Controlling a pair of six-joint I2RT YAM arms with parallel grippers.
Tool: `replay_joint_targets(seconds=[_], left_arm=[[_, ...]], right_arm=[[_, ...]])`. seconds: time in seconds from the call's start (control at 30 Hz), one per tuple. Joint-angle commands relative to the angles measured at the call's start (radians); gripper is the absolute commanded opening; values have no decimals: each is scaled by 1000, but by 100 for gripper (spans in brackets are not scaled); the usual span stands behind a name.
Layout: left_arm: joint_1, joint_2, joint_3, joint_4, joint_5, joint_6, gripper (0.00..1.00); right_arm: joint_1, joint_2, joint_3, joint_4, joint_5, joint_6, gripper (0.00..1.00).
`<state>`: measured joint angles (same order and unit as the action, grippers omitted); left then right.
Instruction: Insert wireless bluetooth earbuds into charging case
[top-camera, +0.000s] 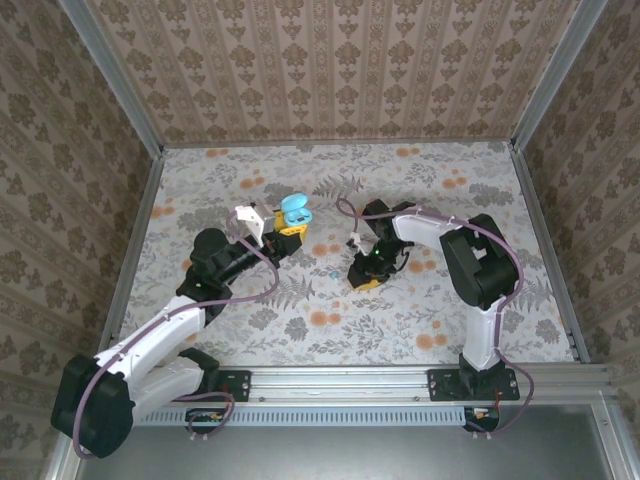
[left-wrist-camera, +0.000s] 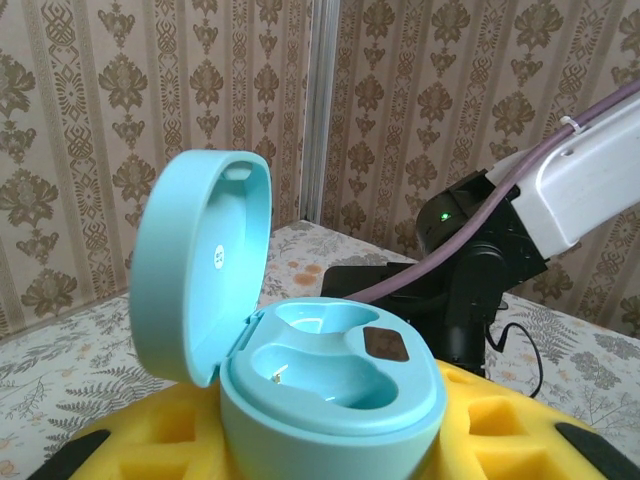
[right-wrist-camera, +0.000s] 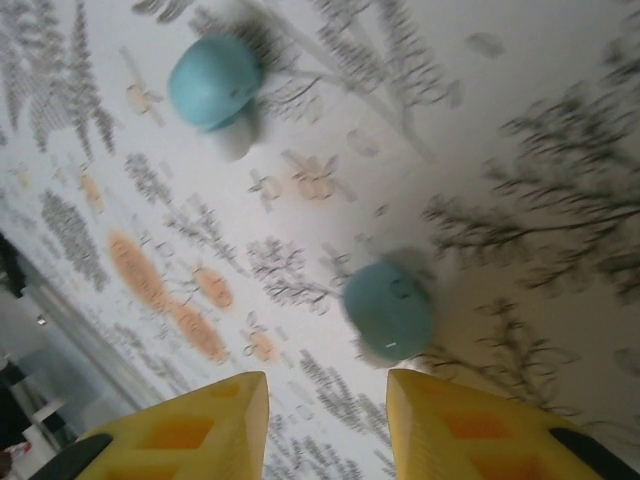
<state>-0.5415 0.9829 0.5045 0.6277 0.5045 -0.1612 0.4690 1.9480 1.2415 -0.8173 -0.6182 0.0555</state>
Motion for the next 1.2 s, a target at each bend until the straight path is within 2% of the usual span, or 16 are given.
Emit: replay_joint_targets(seconds=[0.0, 0.13, 0.27, 0.37, 0.73, 1.17], left_arm=[[6, 3, 29, 23, 16, 9, 27], [4, -1, 29, 18, 14, 9, 27], [5, -17, 28, 5, 7, 15, 27], [5, -30, 23, -2, 0, 18, 27], [5, -41, 22, -19, -5, 22, 27], [5, -25, 31, -11, 0, 20, 27]], right_arm=[[16, -46, -21, -29, -90, 4, 39], [12, -80, -17, -34, 4, 21, 38], [-17, -126, -33, 40, 78, 74, 37], [-35, -98, -14, 54, 116, 73, 37], [-30, 27, 34, 73, 1, 42, 38], [-13, 31, 9, 85, -136, 27, 36]])
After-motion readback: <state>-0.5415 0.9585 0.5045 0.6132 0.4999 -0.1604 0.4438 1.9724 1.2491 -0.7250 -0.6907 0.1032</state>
